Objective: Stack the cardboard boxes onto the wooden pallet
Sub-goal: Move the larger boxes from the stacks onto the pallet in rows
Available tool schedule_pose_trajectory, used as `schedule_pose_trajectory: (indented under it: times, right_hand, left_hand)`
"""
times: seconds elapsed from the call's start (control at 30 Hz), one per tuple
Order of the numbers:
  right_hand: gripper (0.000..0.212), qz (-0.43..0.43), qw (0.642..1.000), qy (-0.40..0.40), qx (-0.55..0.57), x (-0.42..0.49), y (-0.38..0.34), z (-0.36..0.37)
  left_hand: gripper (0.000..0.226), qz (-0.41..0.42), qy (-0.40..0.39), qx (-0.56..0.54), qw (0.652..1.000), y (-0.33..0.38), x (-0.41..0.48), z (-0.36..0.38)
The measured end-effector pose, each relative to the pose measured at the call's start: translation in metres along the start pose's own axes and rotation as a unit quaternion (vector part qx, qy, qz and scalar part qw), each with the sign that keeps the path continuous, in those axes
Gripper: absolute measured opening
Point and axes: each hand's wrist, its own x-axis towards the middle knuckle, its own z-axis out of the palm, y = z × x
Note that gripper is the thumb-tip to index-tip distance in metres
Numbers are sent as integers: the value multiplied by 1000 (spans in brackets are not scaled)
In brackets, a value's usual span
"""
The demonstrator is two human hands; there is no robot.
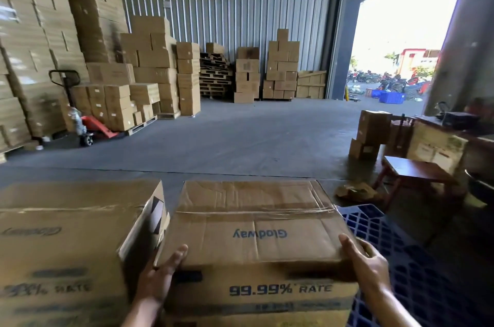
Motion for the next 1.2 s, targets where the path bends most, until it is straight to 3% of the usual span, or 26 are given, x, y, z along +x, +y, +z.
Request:
schedule_pose_trajectory:
  times: [0.1, 0.23, 0.43, 0.67, 0.83, 0.93, 1.1, 1.2]
  right_hand:
    - [62, 34, 998, -31, 54, 3, 8, -2]
    - [79, 54, 991, -91, 77, 14, 6, -9]
    - [79, 13, 983, -166, 72, 39, -25, -29]
    - [70, -37, 974, -204, 92, 43, -70, -36]
    - [84, -29, 947, -289, 136, 15, -102, -41]
    - [81, -16, 932, -333, 145, -20, -117, -50]
    - [76, -40, 906, -391, 156, -91, -128, -69]
    - [70, -54, 888, -430, 151, -148, -124, -82]
  left_hand:
    - [40, -36, 7, -15, 999, -2, -6, 1]
    - [25, -35, 53, -40, 997, 3, -22, 5]
    - [73, -35, 46, -78, 995, 23, -51, 5]
    - [76, 48, 70, -118, 989, 102, -95, -1]
    - [80, 103, 113, -113, 982, 143, -139, -28]
    - [93, 127, 129, -135, 974, 148, -181, -52]
    - [82, 119, 201, -102, 967, 144, -273, -110]
    - [63, 114, 208, -101, 966, 136, -343, -153]
